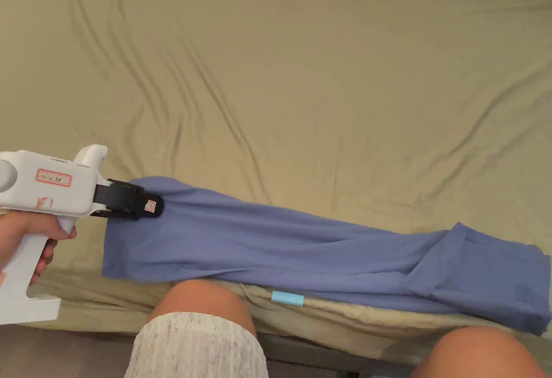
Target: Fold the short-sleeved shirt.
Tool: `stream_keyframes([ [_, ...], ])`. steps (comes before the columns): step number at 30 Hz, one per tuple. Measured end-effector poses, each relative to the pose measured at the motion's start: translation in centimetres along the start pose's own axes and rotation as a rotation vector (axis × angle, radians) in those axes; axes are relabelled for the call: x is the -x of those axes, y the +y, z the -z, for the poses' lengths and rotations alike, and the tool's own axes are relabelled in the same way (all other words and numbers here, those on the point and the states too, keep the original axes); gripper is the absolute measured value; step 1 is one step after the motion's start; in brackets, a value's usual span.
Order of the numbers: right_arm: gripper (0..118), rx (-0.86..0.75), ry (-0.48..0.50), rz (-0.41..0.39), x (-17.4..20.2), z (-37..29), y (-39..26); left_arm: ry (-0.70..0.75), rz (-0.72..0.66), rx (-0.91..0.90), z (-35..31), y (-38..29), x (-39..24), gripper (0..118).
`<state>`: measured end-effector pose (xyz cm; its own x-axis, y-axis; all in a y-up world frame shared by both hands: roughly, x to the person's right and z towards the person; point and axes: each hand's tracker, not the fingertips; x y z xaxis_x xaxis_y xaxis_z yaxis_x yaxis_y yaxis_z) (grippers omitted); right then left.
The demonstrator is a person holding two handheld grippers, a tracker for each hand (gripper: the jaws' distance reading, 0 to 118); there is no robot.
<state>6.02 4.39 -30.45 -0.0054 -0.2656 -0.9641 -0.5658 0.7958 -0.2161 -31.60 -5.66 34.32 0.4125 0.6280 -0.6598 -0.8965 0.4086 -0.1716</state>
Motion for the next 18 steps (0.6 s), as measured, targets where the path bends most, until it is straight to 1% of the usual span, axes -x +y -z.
stream_keyframes([
  [2,0,-0.004,0.0,-0.017,0.0,0.0,0.0,0.075,0.057,0.001,-0.3,0.3,-0.5,3],
  [3,0,-0.002,0.005,-0.017,0.0,0.0,0.1,0.052,0.028,0.005,-0.6,0.6,0.0,3],
  [4,0,-0.003,0.009,-0.018,0.0,0.0,0.2,0.109,0.077,-0.019,-1.1,0.9,0.0,3],
  [5,0,-0.007,0.01,-0.018,-0.4,-0.1,0.1,0.152,0.095,-0.031,-1.5,1.2,0.0,3],
  [6,0,-0.01,0.01,-0.019,-0.5,-0.1,0.1,0.143,0.068,-0.025,-1.9,1.5,0.6,3],
  [7,0,-0.014,0.012,-0.019,-0.6,-0.2,0.1,0.168,0.084,-0.045,-2.5,1.7,1.0,3],
  [8,0,-0.017,0.015,-0.017,-0.8,-0.2,0.1,0.177,0.064,-0.039,-3.0,1.9,1.2,3],
  [12,0,-0.024,0.022,-0.011,-1.5,-0.3,0.0,0.263,0.065,-0.026,-5.5,2.9,2.6,3],
  [15,0,-0.025,0.024,-0.01,-1.7,-0.2,-0.2,0.351,0.088,-0.01,-7.6,3.6,2.9,3],
  [18,0,-0.031,0.031,-0.007,-1.4,0.0,-0.1,0.439,0.071,0.021,-8.7,4.3,3.3,3],
])
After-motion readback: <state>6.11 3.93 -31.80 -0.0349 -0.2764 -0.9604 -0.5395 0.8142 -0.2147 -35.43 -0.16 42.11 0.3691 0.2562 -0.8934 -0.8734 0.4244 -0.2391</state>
